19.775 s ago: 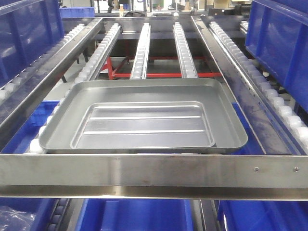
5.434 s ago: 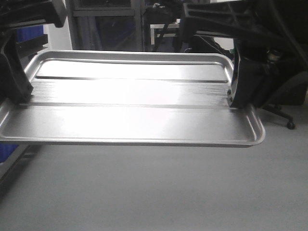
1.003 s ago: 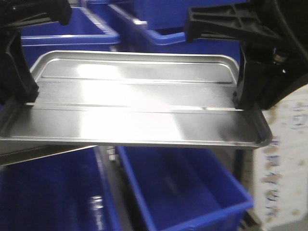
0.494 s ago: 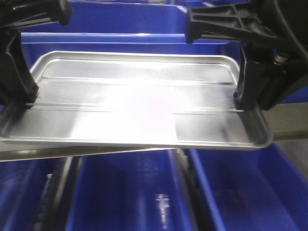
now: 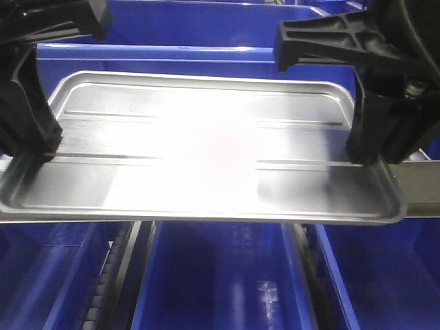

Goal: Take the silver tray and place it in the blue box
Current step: 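Move the held tray over the large blue bin, then lower the tray into the blue bin and open both grippers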

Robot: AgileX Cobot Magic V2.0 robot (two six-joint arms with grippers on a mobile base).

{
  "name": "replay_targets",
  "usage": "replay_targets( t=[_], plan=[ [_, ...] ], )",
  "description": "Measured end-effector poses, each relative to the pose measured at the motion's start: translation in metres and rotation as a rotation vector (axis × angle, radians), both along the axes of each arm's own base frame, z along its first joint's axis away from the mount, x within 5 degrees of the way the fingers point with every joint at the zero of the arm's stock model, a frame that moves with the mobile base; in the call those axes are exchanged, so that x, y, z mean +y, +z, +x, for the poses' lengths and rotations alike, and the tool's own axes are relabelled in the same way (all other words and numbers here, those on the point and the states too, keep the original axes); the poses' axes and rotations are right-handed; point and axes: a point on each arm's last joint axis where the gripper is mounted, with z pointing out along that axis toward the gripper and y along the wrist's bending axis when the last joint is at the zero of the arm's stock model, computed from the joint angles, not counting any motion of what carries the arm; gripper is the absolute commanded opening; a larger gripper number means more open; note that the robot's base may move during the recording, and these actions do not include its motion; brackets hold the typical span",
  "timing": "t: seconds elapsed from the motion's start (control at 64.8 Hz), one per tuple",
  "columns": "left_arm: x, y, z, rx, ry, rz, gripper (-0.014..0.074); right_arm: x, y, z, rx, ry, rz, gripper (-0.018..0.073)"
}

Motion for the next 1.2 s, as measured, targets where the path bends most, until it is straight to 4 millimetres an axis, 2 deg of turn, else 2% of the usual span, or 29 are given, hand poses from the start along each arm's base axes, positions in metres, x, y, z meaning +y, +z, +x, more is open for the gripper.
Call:
replay_targets(
  t=[0.988,1.081,1.204],
  plan=[
    [-0.001,0.0,0.0,-0.01,-0.006,-0.001,-0.0104,0.0,0.001,0.002,-0.022,0.014,-0.005,0.0052],
    [-0.001,0.008,0.002,-0.018,0.001,-0.002,-0.0104,0.002,0.014,0.004,-0.046,0.037,-0.017,0.0052],
    [-0.002,0.041,0.012,-0.105,-0.008,-0.019,-0.0104,0.001,0.052,0.016,-0.147,0.054,-0.033,0.0052]
  ],
)
